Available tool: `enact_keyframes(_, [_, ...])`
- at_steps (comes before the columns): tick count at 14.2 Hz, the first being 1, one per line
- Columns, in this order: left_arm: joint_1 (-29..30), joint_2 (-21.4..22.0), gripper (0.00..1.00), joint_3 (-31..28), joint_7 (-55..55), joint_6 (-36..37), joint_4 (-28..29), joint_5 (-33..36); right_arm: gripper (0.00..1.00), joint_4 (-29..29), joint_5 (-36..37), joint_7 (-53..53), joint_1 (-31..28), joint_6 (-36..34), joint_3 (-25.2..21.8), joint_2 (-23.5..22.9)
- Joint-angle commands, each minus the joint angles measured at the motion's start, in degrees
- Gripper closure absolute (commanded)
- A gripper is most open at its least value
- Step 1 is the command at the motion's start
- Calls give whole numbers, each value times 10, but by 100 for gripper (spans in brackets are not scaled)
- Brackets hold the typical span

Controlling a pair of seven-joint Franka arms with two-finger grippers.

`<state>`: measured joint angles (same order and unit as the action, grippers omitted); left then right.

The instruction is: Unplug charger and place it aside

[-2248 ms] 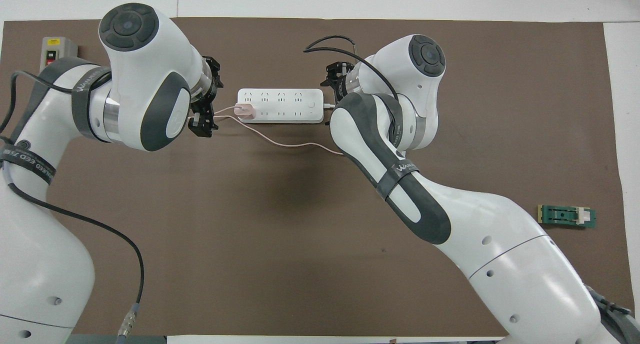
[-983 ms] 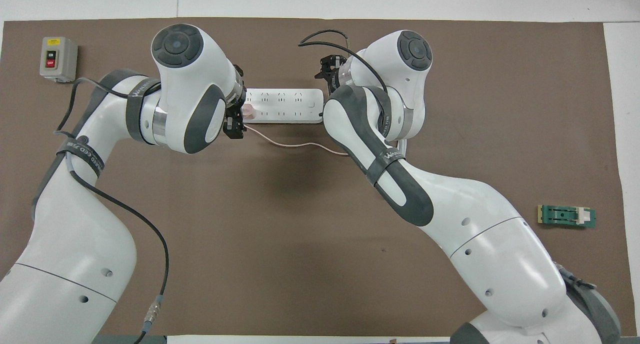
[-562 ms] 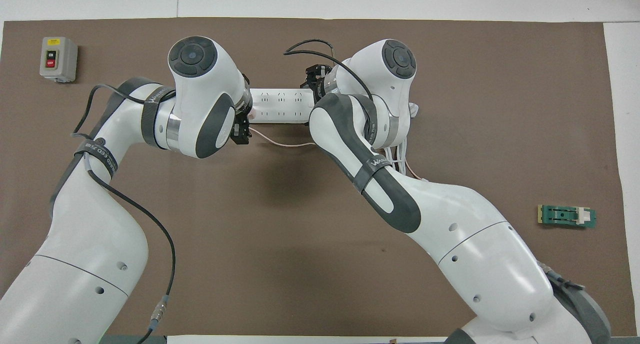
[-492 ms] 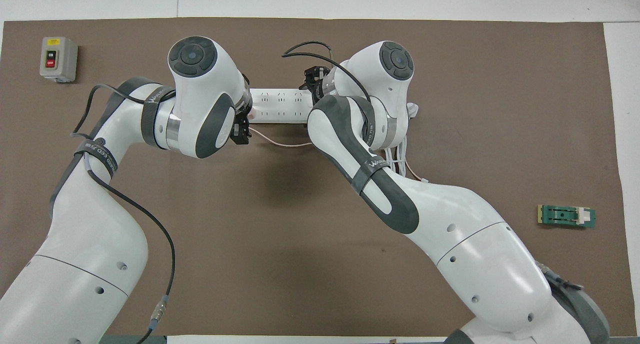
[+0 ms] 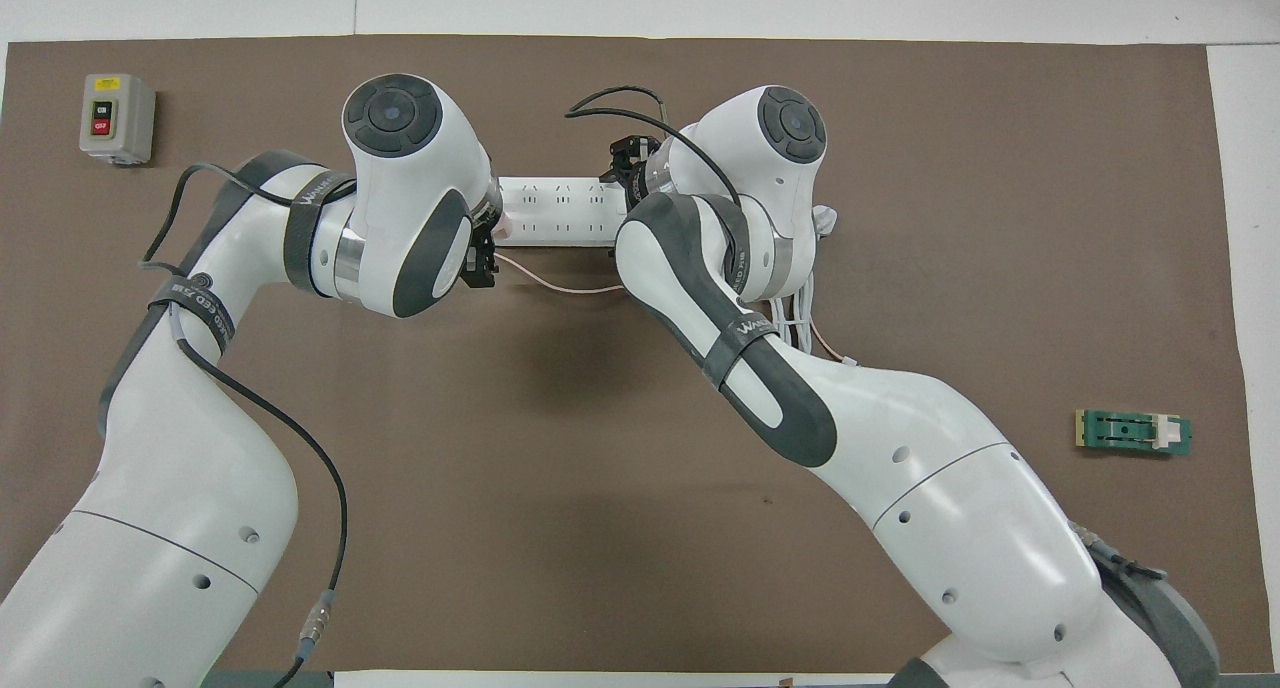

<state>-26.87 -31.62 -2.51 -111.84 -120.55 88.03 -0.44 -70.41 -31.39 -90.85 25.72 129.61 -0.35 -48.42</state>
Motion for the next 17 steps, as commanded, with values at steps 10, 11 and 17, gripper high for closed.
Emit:
enact_keyframes(10, [2, -7, 95, -8, -4, -36, -7, 6, 49, -4, -8, 9, -8, 37, 4, -11])
enact_keyframes(11, [2, -7, 96, -8, -5, -36, -6, 5, 62, -4, -9, 9, -9, 37, 4, -11])
enact_keyframes(17, [-3, -5, 95, -8, -4, -73, 18, 6, 97, -4, -10, 10, -9, 37, 4, -11])
